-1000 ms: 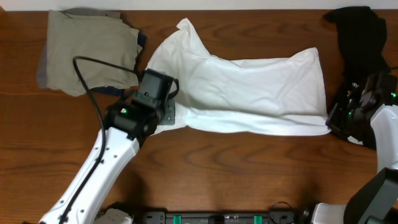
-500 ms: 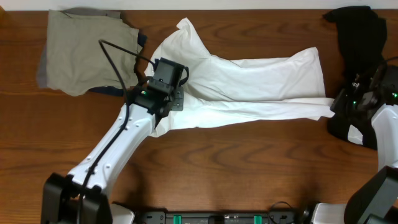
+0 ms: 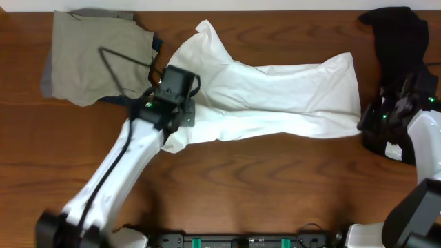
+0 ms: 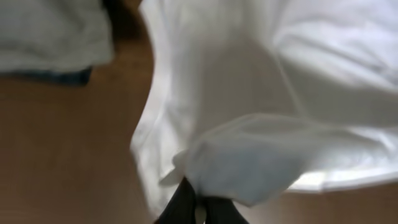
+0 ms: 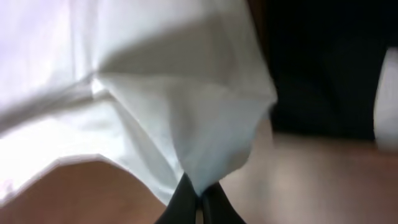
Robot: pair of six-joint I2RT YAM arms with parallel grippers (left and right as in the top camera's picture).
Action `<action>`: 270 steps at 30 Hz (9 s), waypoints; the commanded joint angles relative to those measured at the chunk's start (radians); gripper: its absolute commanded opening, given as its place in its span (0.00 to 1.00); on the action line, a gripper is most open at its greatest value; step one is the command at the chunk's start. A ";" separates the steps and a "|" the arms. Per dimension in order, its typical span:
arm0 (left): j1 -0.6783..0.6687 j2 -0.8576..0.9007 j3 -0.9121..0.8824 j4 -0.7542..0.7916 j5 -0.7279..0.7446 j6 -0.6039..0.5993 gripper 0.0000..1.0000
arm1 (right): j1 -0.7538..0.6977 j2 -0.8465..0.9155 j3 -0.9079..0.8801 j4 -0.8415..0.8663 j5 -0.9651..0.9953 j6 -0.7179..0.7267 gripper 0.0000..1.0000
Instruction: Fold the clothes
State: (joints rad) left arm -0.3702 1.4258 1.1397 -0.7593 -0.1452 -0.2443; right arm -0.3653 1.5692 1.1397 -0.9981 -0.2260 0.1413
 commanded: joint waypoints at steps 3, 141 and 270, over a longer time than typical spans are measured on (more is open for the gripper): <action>0.005 -0.197 0.026 -0.177 -0.009 -0.058 0.06 | 0.010 -0.097 0.091 -0.223 0.092 -0.008 0.01; 0.125 1.045 0.786 0.645 0.284 0.157 0.79 | 0.128 0.283 0.461 0.134 0.020 -0.146 0.86; 0.106 0.743 0.779 0.097 0.250 0.157 0.29 | 0.131 0.716 0.444 0.706 0.171 -0.086 0.01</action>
State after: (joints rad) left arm -0.2638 2.1639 1.9163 -0.6533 0.1020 -0.0853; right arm -0.2443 2.2677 1.5867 -0.2939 -0.0540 0.0528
